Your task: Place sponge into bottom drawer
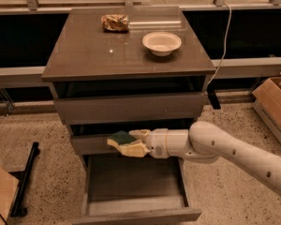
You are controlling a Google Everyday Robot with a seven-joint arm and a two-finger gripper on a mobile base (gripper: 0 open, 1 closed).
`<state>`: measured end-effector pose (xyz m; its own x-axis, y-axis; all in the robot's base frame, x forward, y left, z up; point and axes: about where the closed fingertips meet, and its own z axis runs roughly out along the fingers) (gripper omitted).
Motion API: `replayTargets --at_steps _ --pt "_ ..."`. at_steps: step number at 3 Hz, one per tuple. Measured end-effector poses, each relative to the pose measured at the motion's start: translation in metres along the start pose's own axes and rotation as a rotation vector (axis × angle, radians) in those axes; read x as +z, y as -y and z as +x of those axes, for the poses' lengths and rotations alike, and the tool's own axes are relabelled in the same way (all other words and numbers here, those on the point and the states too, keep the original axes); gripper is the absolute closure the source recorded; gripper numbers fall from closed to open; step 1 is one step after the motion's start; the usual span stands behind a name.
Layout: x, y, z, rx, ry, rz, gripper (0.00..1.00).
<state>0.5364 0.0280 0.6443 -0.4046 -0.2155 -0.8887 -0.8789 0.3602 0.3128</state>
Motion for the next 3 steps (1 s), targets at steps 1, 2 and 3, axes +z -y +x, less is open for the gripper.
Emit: replayTargets --at_steps 1,2,3 --pt "0.014 0.033 0.064 0.087 0.056 -0.019 1.0" --pt "0.014 0.033 0.064 0.087 0.056 -0.019 1.0" --pt "0.024 0.051 0.075 0.108 0.076 -0.021 1.0"
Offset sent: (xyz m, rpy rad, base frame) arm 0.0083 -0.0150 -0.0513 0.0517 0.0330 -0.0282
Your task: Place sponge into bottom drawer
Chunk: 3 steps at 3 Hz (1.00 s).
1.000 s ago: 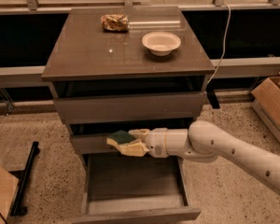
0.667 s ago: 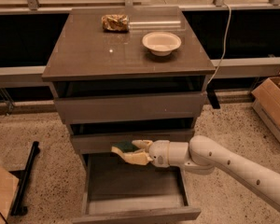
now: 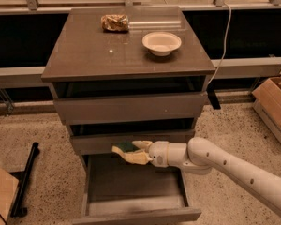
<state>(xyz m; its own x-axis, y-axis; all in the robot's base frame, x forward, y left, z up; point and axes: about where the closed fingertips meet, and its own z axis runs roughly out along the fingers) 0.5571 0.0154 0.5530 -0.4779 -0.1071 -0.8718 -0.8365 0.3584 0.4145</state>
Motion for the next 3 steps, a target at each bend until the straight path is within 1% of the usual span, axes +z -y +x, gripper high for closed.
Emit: replayTargets --at_steps 1,2,3 --pt "0.02 0.042 0.021 0.048 0.025 -0.033 1.0" --pt "0.015 0.063 0.008 0.041 0.056 -0.005 1.0" --pt "0.015 0.061 0.008 0.041 0.054 -0.006 1.0"
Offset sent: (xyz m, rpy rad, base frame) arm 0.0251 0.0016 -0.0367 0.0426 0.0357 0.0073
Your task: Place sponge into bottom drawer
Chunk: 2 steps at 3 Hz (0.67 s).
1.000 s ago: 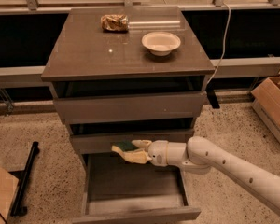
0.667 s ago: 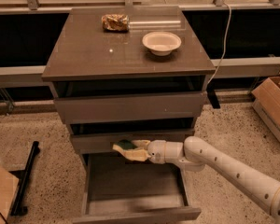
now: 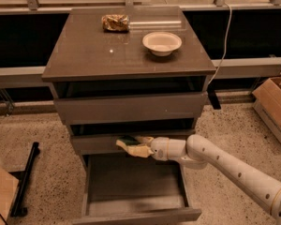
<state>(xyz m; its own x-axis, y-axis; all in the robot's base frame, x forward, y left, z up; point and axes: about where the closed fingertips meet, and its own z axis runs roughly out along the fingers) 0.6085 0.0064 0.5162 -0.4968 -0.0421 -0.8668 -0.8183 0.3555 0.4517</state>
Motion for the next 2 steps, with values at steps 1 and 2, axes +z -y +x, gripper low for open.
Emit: replayTargets --at_steps 1,2 --pt "0.016 0.025 0.017 0.032 0.011 -0.003 1.0" --pt "0.036 0.059 0.049 0.096 0.002 -0.015 1.0"
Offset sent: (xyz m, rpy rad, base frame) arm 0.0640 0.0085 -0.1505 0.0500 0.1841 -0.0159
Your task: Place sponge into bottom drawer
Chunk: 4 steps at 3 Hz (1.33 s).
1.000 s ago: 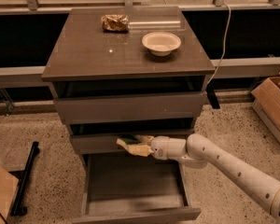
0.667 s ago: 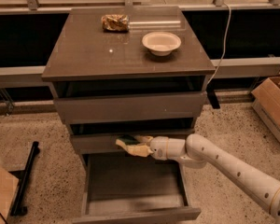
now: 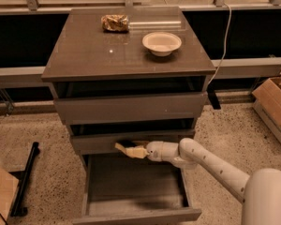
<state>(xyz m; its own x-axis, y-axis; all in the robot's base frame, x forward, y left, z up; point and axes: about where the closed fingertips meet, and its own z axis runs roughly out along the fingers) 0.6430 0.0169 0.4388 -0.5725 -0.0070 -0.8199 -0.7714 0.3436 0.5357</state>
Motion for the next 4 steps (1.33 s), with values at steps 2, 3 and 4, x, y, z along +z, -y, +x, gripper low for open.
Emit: replayTargets --at_steps 2,3,4 --pt "-0.001 0.008 0.085 0.197 -0.23 -0.113 1.0" --pt "0.0 -0.011 0.131 0.319 -0.317 -0.168 1.0" --pt "0.0 -0.012 0.132 0.326 -0.32 -0.169 1.0"
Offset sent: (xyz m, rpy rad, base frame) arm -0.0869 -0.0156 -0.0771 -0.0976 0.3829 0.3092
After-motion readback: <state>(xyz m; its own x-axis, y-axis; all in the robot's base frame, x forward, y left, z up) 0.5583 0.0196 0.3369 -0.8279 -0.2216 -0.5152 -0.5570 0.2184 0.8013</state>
